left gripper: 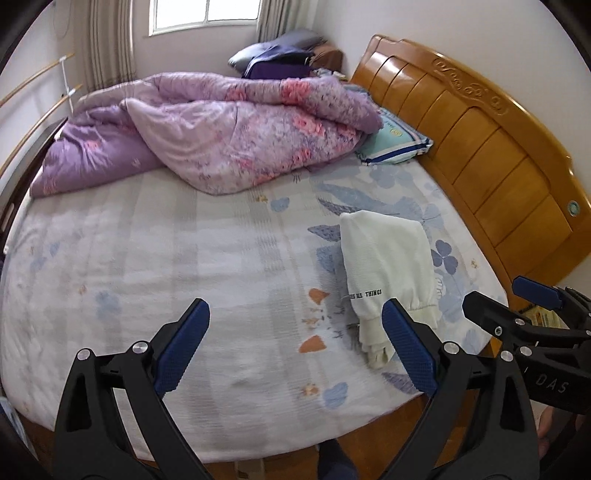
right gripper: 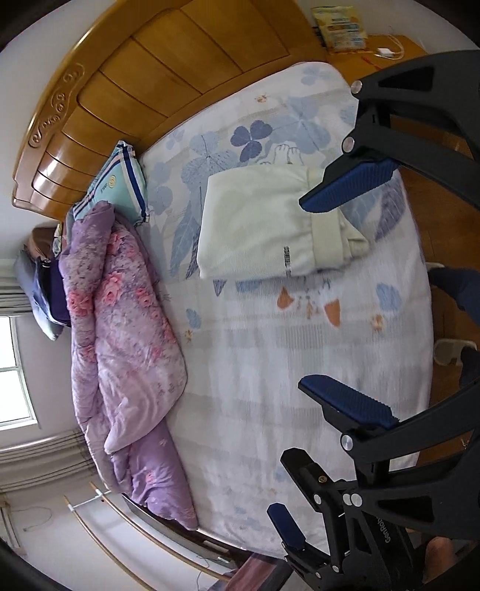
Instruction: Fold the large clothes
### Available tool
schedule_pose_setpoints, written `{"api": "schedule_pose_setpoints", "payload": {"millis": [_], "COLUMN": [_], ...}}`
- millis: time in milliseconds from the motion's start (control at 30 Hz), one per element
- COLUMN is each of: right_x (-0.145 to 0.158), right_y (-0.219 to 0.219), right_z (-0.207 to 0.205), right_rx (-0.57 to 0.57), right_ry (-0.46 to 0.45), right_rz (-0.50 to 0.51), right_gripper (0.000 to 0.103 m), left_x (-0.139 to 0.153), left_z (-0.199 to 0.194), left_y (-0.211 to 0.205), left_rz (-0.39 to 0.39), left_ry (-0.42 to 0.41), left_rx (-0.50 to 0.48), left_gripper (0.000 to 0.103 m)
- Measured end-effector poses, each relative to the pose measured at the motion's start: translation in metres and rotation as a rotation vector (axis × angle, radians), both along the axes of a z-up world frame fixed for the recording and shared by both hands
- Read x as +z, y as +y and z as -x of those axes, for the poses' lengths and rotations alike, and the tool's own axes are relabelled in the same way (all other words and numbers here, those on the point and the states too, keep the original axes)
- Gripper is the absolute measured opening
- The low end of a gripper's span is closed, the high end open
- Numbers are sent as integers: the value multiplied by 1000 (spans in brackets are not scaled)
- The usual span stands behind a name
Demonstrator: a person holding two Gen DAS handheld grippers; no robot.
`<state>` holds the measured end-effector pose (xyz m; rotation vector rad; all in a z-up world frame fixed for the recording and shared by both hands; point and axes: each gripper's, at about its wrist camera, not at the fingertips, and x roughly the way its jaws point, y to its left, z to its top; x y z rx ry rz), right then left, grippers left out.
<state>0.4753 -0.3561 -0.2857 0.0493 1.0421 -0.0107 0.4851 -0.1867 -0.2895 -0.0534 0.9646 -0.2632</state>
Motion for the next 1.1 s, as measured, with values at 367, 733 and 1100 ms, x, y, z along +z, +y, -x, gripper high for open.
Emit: {"api": "schedule_pose_setpoints", "payload": {"millis": [367, 733, 1100], "right_x": [57, 110, 162], "right_y": [60, 75, 67], "right_z": [56, 117, 212], "right_rx": [-17, 20, 120], "right_ry": [-46, -135, -277], "right_rz": [40, 28, -6], "right_gripper": [86, 86, 94], "left_x": [55, 120, 181], "left_z": [60, 131, 248], "left_y": [54, 68, 62], "left_rz": [29, 4, 11], "left_ry": [-52, -170, -300], "left_rx": [-32, -2, 68], "left_gripper": [95, 98, 98]}}
